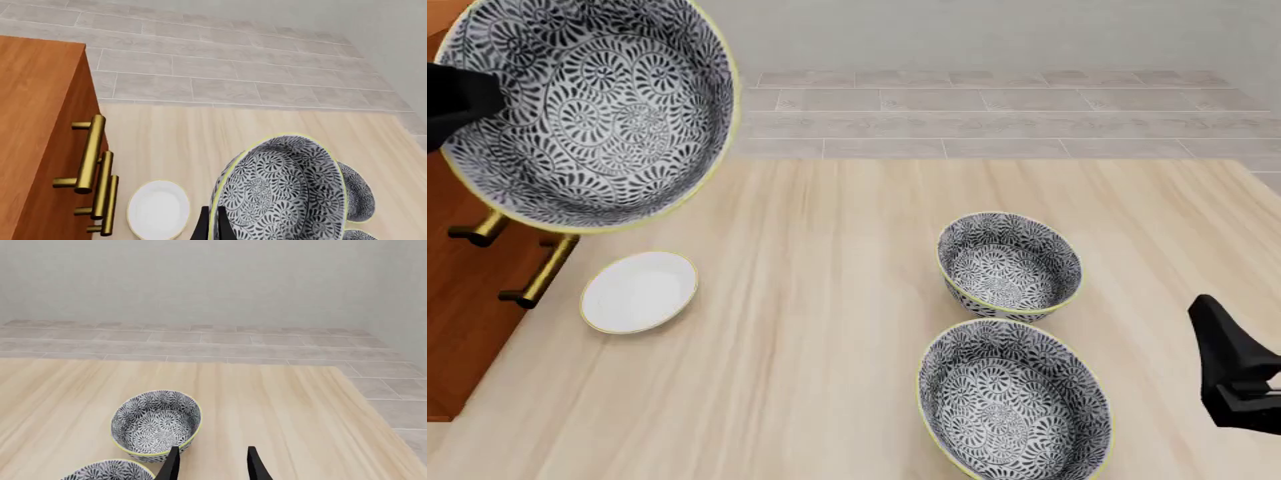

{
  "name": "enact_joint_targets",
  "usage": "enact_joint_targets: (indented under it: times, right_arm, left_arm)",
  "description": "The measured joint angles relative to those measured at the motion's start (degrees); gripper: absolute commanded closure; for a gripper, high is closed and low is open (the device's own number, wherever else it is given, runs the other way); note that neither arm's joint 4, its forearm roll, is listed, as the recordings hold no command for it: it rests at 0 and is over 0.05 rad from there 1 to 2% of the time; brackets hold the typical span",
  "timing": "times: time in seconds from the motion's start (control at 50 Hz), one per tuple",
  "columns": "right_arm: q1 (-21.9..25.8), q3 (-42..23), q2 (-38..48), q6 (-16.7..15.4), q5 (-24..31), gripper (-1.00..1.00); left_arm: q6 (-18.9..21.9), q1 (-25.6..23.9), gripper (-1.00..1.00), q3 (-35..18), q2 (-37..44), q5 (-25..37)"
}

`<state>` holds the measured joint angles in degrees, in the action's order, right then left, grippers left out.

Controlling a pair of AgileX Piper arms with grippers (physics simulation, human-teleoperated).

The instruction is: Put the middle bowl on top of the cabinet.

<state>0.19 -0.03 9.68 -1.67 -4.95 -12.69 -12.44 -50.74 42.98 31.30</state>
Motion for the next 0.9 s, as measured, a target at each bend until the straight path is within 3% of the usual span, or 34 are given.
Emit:
enact_joint_targets:
  times: [0.9]
  right_arm:
    - [-0.2, 0.0, 0.9, -0.2, -0.2, -1.0]
  left_arm:
    - [-0.7, 10.6, 1.0, -12.6, 7.5, 0.7]
